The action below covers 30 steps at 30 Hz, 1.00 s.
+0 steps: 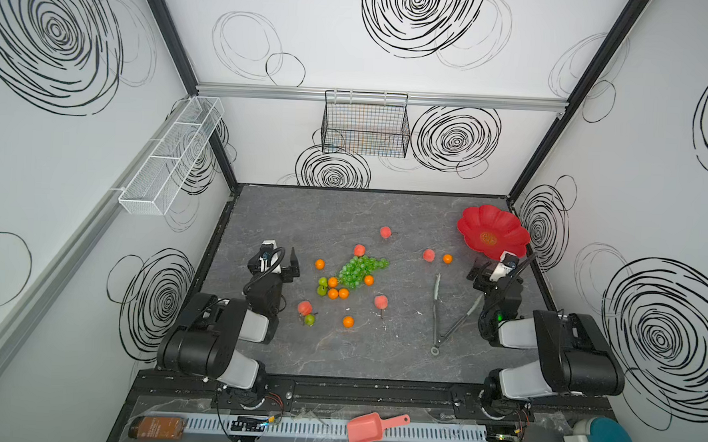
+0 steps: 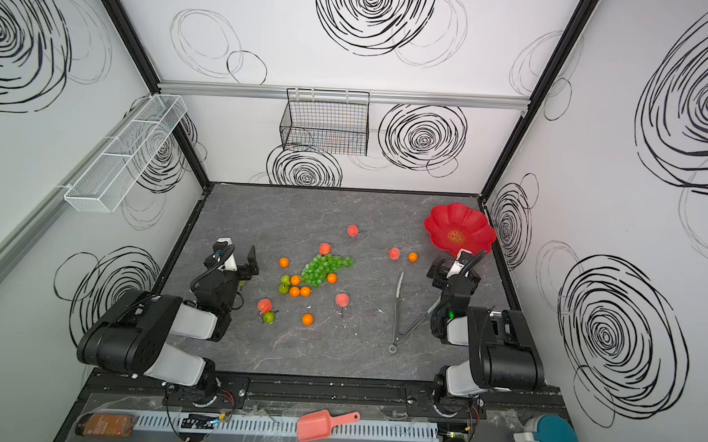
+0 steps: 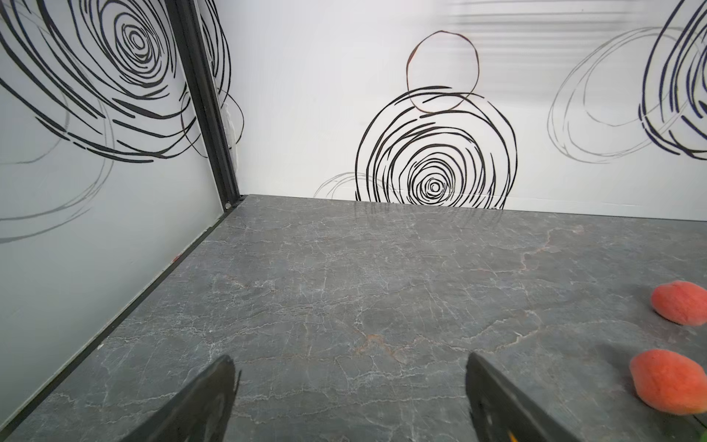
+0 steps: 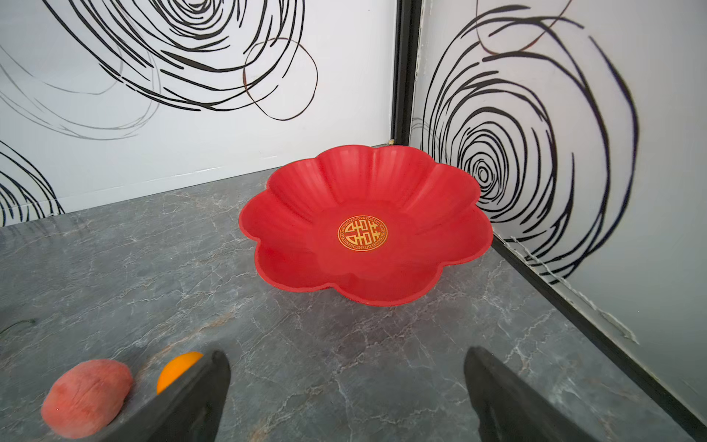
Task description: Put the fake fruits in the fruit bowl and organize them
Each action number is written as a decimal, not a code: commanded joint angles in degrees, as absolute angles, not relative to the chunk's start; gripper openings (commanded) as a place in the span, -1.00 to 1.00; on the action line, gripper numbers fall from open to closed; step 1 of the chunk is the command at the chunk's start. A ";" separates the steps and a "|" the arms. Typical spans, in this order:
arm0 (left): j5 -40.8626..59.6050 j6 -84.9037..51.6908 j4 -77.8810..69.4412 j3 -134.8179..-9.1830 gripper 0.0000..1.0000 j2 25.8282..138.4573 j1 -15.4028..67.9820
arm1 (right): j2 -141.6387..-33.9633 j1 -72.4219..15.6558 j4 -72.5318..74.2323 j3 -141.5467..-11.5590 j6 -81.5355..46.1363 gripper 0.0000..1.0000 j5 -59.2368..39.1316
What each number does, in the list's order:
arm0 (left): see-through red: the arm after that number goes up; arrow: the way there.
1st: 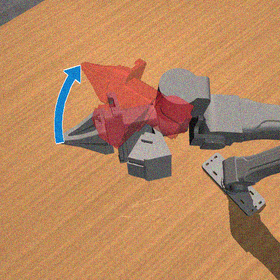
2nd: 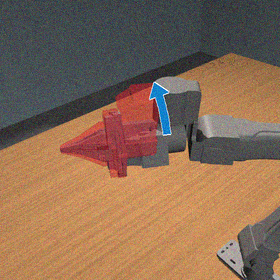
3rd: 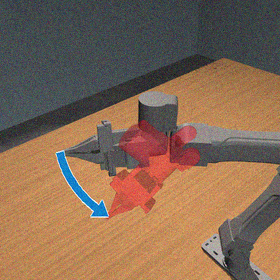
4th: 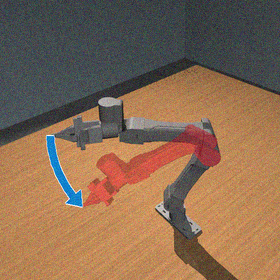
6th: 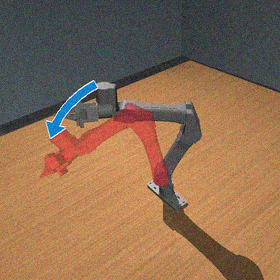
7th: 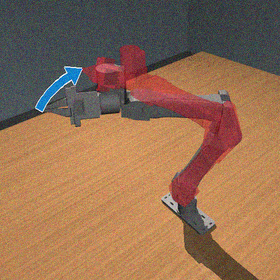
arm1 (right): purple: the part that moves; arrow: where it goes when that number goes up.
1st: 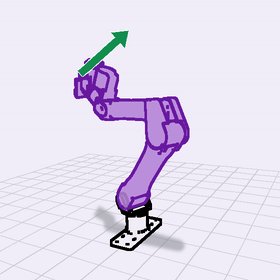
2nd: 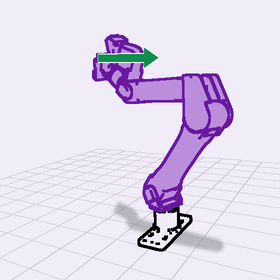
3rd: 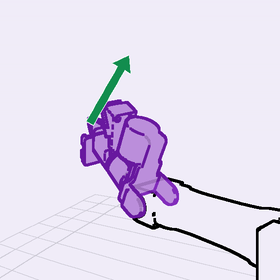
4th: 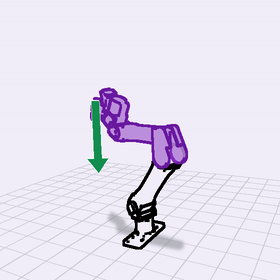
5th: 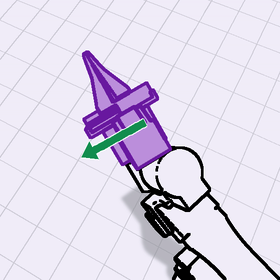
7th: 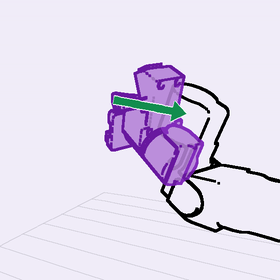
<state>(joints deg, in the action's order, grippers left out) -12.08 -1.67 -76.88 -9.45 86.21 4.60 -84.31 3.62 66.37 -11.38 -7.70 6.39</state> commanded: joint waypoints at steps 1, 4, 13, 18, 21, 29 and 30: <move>-11.60 -1.32 -80.66 -9.84 0.92 85.91 4.18 | -83.63 3.78 69.25 -10.77 -7.38 1.00 6.26; -9.82 -1.80 -80.92 -9.60 0.93 85.81 3.25 | -83.58 3.93 69.34 -10.63 -7.47 1.00 5.96; 9.58 -4.83 -90.59 -5.86 0.92 87.32 -4.12 | -83.56 4.66 69.64 -10.43 -7.43 1.00 4.13; 9.23 -4.70 -90.44 -5.80 0.92 87.28 -3.96 | -83.76 4.76 69.05 -10.99 -7.03 1.00 2.98; 9.03 -4.63 -90.44 -5.82 0.92 87.28 -3.79 | -83.75 4.75 69.00 -10.91 -7.05 1.00 2.90; 6.95 -5.00 -95.17 -3.67 0.92 87.69 -3.45 | -83.66 4.83 69.23 -10.81 -7.03 1.00 2.73; 5.42 -5.10 -97.12 -2.67 0.92 87.64 -3.06 | -83.59 4.83 69.33 -10.69 -6.90 1.00 2.19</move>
